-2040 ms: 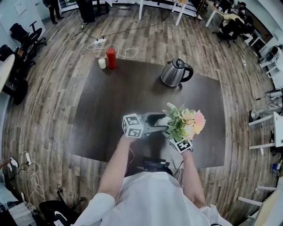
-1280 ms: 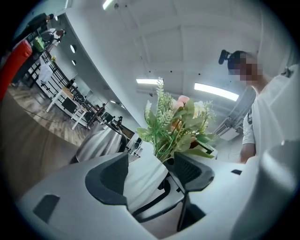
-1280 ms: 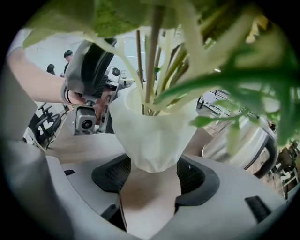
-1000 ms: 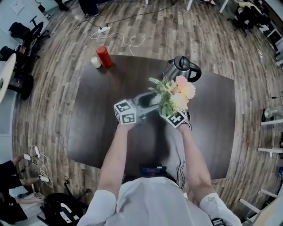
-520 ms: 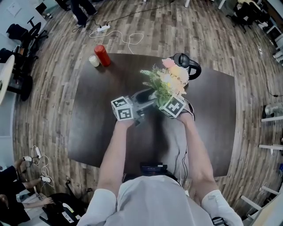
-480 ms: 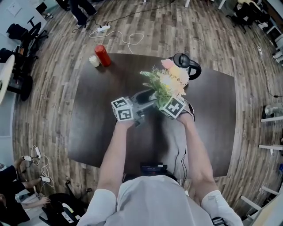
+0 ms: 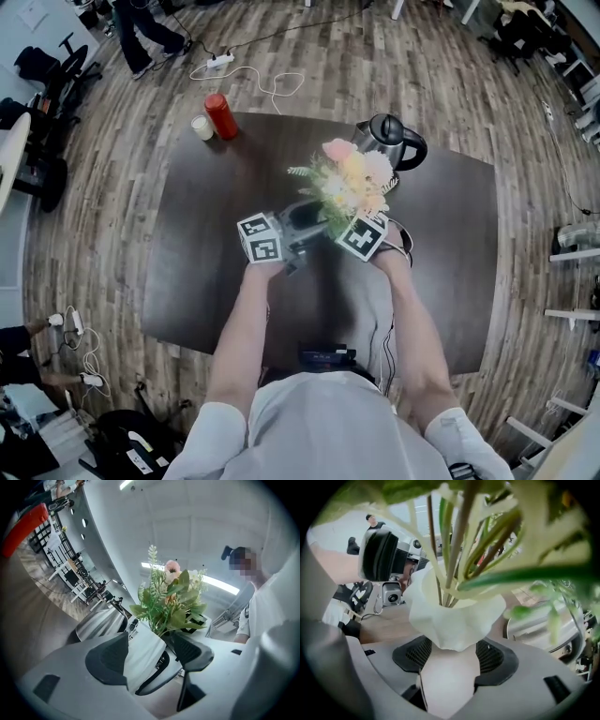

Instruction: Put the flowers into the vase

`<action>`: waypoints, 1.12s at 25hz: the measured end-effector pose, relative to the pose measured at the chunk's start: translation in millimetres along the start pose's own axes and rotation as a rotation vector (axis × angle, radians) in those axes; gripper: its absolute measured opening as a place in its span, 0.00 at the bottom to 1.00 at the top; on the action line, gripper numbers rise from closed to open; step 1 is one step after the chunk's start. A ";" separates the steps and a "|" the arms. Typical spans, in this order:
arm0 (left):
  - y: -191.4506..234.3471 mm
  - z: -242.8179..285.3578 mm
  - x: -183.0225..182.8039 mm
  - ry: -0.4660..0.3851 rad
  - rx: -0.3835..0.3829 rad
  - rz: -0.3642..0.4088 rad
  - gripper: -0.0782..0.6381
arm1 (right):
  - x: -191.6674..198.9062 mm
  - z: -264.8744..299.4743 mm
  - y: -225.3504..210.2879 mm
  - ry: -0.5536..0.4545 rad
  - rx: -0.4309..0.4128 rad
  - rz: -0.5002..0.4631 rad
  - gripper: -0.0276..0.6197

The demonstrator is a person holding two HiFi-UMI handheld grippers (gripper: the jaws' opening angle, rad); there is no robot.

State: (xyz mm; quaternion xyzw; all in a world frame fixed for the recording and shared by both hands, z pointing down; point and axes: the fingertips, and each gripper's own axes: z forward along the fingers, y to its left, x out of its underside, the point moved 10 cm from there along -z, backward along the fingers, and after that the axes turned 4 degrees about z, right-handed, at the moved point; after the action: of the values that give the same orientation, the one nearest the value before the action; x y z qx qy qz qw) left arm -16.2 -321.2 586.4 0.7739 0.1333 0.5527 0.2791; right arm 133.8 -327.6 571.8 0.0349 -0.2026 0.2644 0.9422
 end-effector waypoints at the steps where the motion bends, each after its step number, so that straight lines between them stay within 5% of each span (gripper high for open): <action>1: -0.2 0.5 0.5 0.005 0.001 0.004 0.51 | 0.5 -0.1 1.2 0.005 0.002 0.000 0.51; 10: -3.0 1.7 6.8 0.014 0.007 0.012 0.51 | 10.2 -4.1 9.6 0.047 0.031 0.011 0.51; 28: -7.1 -7.6 6.3 0.068 0.040 0.055 0.51 | 17.9 -5.8 13.6 -0.079 0.059 0.001 0.52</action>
State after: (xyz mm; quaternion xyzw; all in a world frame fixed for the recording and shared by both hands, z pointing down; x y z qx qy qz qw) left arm -20.3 -310.1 589.0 0.7633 0.1325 0.5835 0.2437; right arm 142.9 -306.3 573.1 0.0730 -0.2319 0.2692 0.9319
